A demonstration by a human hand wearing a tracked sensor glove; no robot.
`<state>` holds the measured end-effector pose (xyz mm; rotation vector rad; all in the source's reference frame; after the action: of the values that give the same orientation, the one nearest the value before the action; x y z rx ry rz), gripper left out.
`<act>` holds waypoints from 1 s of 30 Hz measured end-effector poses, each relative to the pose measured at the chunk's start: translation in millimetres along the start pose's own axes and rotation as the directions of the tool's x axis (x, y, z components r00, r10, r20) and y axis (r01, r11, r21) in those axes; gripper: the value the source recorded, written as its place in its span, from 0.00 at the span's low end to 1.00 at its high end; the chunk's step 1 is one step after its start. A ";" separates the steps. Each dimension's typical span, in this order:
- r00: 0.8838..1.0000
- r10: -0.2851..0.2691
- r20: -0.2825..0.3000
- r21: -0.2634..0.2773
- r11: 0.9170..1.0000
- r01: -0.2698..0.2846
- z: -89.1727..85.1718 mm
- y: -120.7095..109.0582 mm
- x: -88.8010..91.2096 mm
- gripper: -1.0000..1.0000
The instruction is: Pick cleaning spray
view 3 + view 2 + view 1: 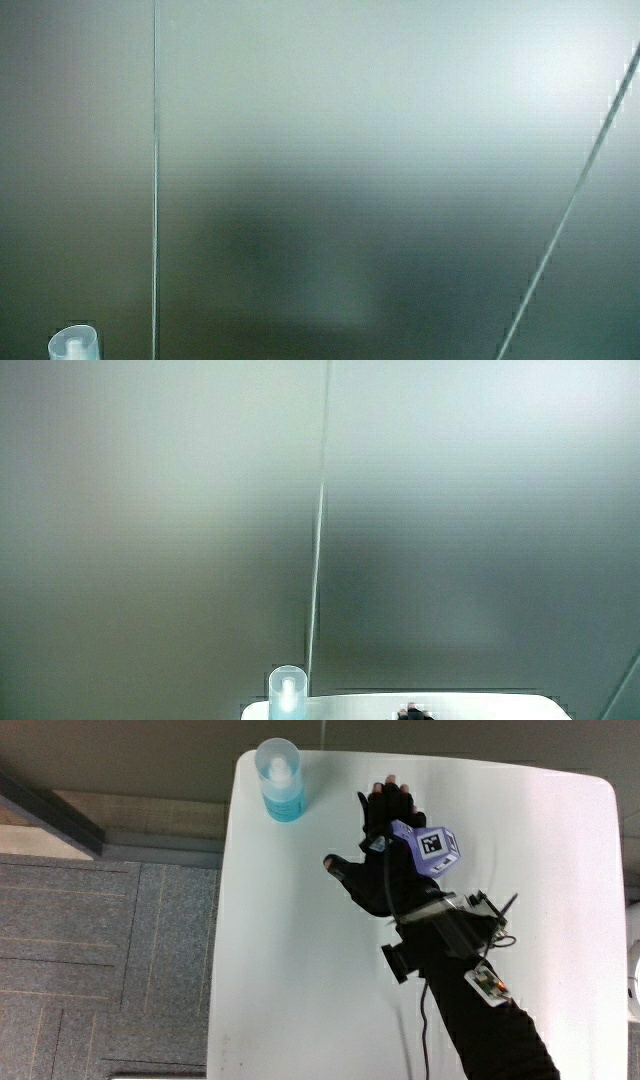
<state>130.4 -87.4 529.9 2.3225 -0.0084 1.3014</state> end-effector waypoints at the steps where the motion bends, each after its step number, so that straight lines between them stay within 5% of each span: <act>1: 0.997 0.077 -0.017 0.013 0.997 -0.077 -0.8 3.2 -2.3 0.50; 2: 0.999 0.035 0.009 0.002 0.999 -0.035 -0.2 2.8 -7.4 0.50; 8: 0.992 0.128 -0.009 0.016 0.992 -0.128 -4.2 13.3 -19.5 0.50; 12: 0.986 0.163 0.044 0.032 0.986 -0.165 -7.6 18.5 -16.0 0.50; 14: 0.987 0.161 0.032 0.039 0.986 -0.162 -7.3 18.7 -14.0 0.50; 15: 0.987 0.160 0.000 0.016 0.987 -0.160 -2.3 11.5 -27.7 0.50; 16: 0.989 0.151 0.000 0.038 0.988 -0.151 -7.9 19.1 -11.2 0.50; 17: 0.987 0.150 -0.049 0.015 0.989 -0.150 -8.2 17.5 -13.9 0.50; 19: 0.961 0.214 -0.175 0.007 0.976 -0.216 -7.3 18.4 -13.0 0.50; 23: 0.846 0.270 -0.460 0.013 0.955 -0.297 -12.7 27.4 4.1 0.50; 25: 0.843 0.263 -0.469 0.030 0.959 -0.282 -12.1 28.9 9.3 0.50; 27: 0.823 0.266 -0.501 0.032 0.956 -0.290 -11.2 28.0 8.7 0.50; 29: 0.835 0.254 -0.489 0.030 0.961 -0.275 -10.6 28.1 10.1 0.50; 30: 0.828 0.272 -0.490 0.040 0.956 -0.291 -11.2 29.7 11.7 0.50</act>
<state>121.0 -106.6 556.1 1.9420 -0.2163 1.9964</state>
